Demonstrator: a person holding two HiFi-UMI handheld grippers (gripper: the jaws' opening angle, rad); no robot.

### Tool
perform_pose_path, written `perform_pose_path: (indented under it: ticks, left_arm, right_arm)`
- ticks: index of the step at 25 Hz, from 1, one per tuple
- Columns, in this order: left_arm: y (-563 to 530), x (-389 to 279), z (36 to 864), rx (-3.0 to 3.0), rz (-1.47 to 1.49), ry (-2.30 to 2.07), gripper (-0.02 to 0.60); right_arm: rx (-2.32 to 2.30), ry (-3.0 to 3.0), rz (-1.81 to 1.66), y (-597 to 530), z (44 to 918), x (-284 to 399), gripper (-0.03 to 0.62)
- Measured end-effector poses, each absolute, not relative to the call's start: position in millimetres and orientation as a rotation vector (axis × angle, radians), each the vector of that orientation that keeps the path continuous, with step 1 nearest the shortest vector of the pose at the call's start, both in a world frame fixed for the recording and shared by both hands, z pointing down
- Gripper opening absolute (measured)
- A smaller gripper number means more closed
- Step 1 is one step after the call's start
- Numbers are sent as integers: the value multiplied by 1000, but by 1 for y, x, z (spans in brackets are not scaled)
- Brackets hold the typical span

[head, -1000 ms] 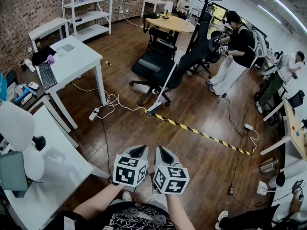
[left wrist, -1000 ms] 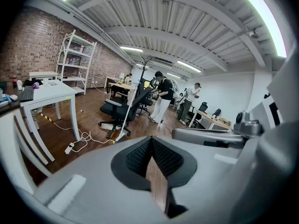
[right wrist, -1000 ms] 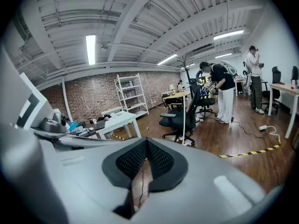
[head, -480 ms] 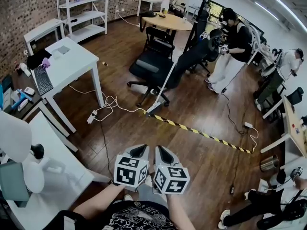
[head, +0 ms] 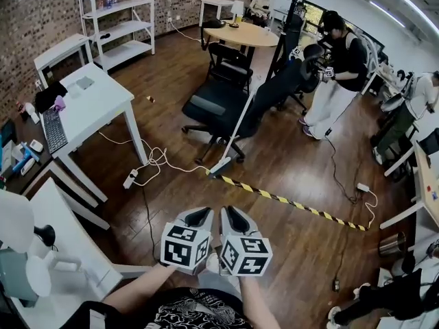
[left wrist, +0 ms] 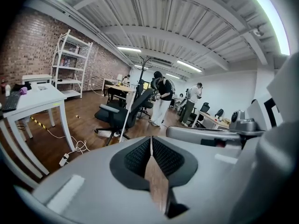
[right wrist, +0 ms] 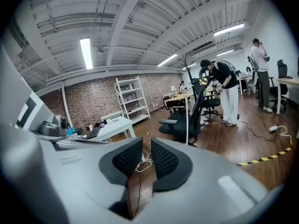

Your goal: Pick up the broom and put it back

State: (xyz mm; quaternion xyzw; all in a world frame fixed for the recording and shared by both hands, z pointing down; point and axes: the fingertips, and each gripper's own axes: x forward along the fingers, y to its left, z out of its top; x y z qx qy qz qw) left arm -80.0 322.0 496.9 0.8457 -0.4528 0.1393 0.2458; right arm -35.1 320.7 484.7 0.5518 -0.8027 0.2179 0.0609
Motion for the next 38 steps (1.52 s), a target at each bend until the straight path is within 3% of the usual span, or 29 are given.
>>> perform_pose_path:
  ticks: [14,38]
  left_arm:
    - [192,6,486,2268,397,-1312,21]
    - [38,34,499,2277,367,-1301,21]
  right_arm:
    - [1597,-2485,669,191,474,51,63]
    - [1614,-2493,643,40,486,79,86]
